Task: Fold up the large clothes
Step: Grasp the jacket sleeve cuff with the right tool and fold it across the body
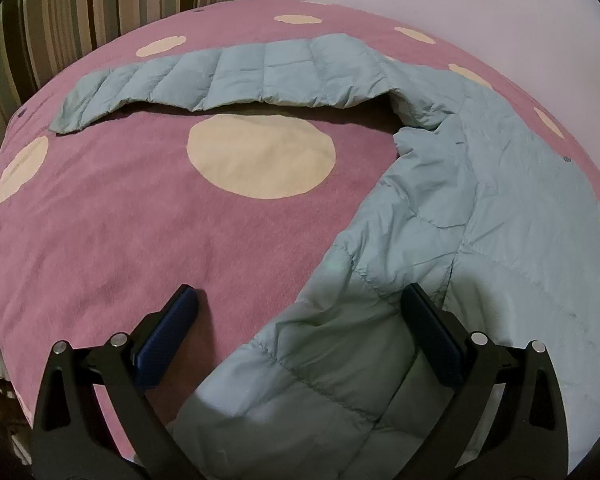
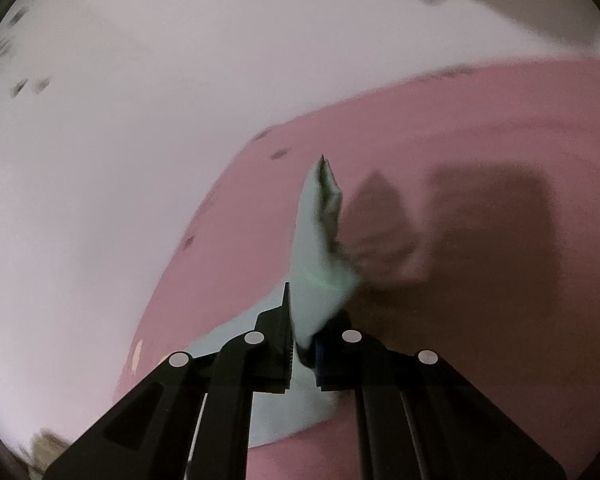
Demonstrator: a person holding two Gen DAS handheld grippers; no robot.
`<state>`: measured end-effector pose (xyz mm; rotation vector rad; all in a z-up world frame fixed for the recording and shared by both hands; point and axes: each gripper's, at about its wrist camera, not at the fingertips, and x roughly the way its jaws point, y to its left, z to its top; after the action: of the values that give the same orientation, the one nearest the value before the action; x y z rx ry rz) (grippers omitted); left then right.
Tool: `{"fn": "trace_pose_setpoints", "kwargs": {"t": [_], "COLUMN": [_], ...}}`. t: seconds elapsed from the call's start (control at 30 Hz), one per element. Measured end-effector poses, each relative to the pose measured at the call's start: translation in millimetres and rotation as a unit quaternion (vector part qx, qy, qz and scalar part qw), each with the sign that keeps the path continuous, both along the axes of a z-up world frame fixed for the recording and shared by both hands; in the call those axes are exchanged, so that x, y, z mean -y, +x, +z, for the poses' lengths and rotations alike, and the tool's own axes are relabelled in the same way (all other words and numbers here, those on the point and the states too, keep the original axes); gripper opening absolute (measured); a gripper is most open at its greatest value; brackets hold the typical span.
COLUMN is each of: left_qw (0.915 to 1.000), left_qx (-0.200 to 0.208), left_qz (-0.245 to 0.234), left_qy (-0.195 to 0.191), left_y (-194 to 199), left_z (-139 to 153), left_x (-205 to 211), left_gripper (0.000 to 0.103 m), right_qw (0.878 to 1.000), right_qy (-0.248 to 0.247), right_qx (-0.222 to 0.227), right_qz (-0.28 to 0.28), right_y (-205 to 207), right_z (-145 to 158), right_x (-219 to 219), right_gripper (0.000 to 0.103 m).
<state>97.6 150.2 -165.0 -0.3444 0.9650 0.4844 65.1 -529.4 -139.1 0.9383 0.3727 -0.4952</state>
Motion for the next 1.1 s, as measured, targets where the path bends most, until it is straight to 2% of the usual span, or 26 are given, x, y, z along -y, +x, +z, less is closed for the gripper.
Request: {"fn": "trace_pose_setpoints", "kwargs": {"t": [0.1, 0.23, 0.3, 0.37, 0.53, 0.67, 0.77, 0.8, 0.83, 0.97, 1.0, 1.1], "left_qw": [1.0, 1.0, 1.0, 0.9999, 0.9999, 0.9998, 0.9998, 0.9998, 0.9998, 0.9998, 0.9998, 0.9998], "left_qx": [0.001, 0.0, 0.0, -0.002, -0.001, -0.002, -0.001, -0.001, -0.002, -0.002, -0.002, -0.002], "left_qz": [-0.001, -0.001, -0.001, -0.001, -0.001, 0.0, 0.0, 0.0, 0.0, 0.0, 0.0, 0.0], "left_qy": [0.001, 0.006, 0.009, 0.012, 0.016, 0.019, 0.019, 0.019, 0.02, 0.019, 0.018, 0.018], "left_y": [0, 1, 1, 1, 1, 1, 1, 1, 1, 1, 1, 1], "left_z": [-1, -1, -1, -2, -2, -3, -3, -3, -3, -3, -3, -3], "left_x": [0, 1, 2, 3, 3, 4, 4, 5, 5, 4, 4, 4], "left_gripper": [0.101, 0.101, 0.101, 0.101, 0.101, 0.101, 0.101, 0.101, 0.101, 0.101, 0.101, 0.101], "right_qw": [0.998, 0.986, 0.976, 0.968, 0.939, 0.914, 0.895, 0.891, 0.885, 0.855, 0.843, 0.821], "right_qy": [-0.04, -0.087, -0.108, -0.116, -0.144, -0.153, -0.16, -0.161, -0.161, -0.166, -0.173, -0.179], "right_qx": [0.004, 0.009, 0.009, 0.01, 0.006, -0.01, -0.024, -0.027, -0.033, -0.066, -0.081, -0.11], "right_qz": [0.055, 0.141, 0.19, 0.223, 0.313, 0.377, 0.415, 0.424, 0.437, 0.486, 0.502, 0.531], "right_y": [29, 81, 110, 130, 189, 225, 247, 239, 270, 276, 280, 273], "right_z": [28, 58, 67, 70, 76, 62, 44, 39, 30, 7, -3, -16], "right_x": [-38, -116, -166, -201, -298, -376, -417, -397, -407, -442, -455, -469], "right_gripper": [0.007, 0.007, 0.007, 0.007, 0.007, 0.007, 0.007, 0.007, 0.007, 0.007, 0.007, 0.007]}}
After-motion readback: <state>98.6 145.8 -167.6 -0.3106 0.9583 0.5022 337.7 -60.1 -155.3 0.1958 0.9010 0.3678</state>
